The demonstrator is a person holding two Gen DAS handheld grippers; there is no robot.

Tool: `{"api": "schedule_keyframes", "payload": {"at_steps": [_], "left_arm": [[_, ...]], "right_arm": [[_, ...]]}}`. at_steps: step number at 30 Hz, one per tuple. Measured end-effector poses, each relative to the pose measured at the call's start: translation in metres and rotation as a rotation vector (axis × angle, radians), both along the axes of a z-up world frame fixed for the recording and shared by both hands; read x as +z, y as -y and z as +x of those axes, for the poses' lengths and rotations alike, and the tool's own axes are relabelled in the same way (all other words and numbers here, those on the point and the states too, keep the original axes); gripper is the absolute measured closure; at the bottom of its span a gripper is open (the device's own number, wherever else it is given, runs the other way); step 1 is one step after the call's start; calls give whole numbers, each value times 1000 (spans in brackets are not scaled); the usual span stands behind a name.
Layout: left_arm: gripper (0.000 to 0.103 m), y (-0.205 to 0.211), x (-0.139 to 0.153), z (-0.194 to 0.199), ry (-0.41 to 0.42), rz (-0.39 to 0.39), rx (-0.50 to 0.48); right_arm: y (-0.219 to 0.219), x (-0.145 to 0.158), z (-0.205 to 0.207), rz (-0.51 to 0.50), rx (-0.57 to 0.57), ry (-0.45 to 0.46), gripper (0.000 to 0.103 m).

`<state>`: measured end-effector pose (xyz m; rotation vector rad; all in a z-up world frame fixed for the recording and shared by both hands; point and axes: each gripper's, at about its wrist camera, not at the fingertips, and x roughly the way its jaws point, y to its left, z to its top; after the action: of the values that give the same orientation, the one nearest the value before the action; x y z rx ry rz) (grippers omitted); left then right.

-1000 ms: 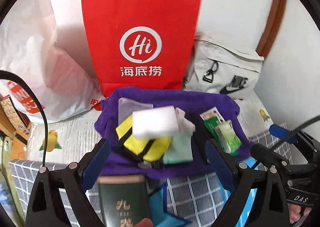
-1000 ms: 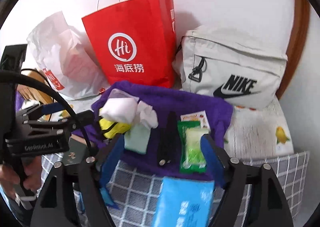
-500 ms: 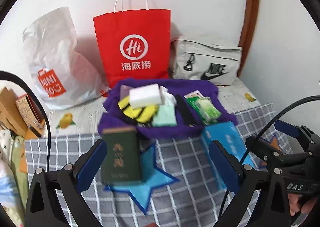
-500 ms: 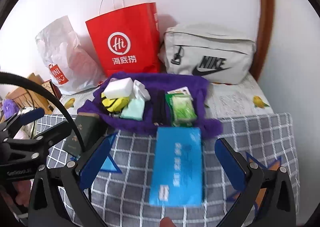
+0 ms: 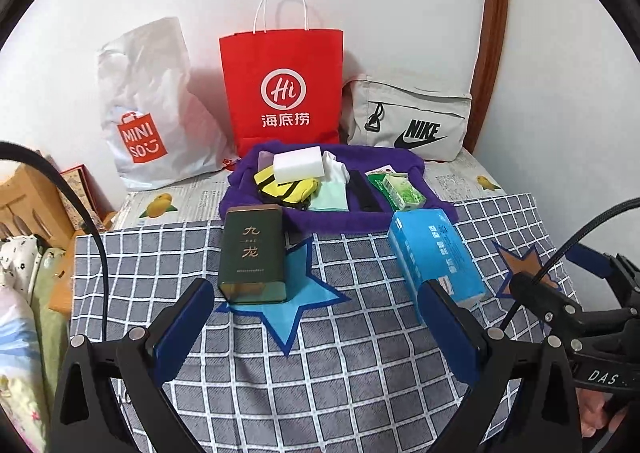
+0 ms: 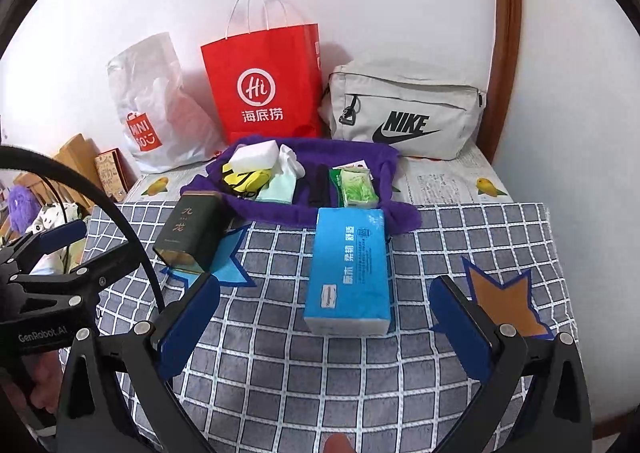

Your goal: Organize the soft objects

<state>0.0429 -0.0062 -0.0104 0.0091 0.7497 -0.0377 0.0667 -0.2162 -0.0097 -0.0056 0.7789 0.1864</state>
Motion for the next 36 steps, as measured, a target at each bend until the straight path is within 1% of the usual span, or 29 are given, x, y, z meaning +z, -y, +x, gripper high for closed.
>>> {"api": "schedule_keyframes", "payload": {"at_steps": [2, 6, 13, 16, 31, 36], "left_arm": [[0, 1, 1, -6, 0, 5, 5], [0, 1, 5, -18, 9, -10, -4], [0, -1, 10, -31, 26, 0, 1], [0, -4, 10, -34, 25, -11, 4], [0, -7, 12, -38, 26, -5, 26], [0, -7, 12, -38, 22, -14, 25]], "right_arm": [[1, 2, -6, -2, -2, 6, 0], [1, 4, -15, -5, -6, 18, 0], [-5, 8, -29, -21, 2, 40, 0], [-6, 9, -32, -21, 5, 45, 0], [-10, 12, -36, -21, 3, 51, 0], [-10, 12, -36, -23, 1, 53, 0]]}}
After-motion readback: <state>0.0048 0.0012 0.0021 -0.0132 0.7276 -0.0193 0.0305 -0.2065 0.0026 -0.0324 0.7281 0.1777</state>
